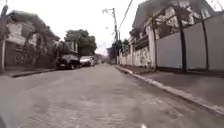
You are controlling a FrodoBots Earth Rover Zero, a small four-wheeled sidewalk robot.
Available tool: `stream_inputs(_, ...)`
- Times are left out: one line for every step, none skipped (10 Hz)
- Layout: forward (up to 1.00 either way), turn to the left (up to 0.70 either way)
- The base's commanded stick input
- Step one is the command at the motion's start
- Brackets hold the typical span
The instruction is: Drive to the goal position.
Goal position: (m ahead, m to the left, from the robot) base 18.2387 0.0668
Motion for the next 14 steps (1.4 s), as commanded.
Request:
stream_inputs(1.0,0.0)
stream_inputs(1.0,0.0)
stream_inputs(1.0,0.0)
stream_inputs(1.0,0.0)
stream_inputs(1.0,0.0)
stream_inputs(1.0,0.0)
stream_inputs(1.0,0.0)
stream_inputs(1.0,0.0)
stream_inputs(1.0,0.0)
stream_inputs(1.0,0.0)
stream_inputs(1.0,0.0)
stream_inputs(1.0,0.0)
stream_inputs(1.0,0.0)
stream_inputs(1.0,0.0)
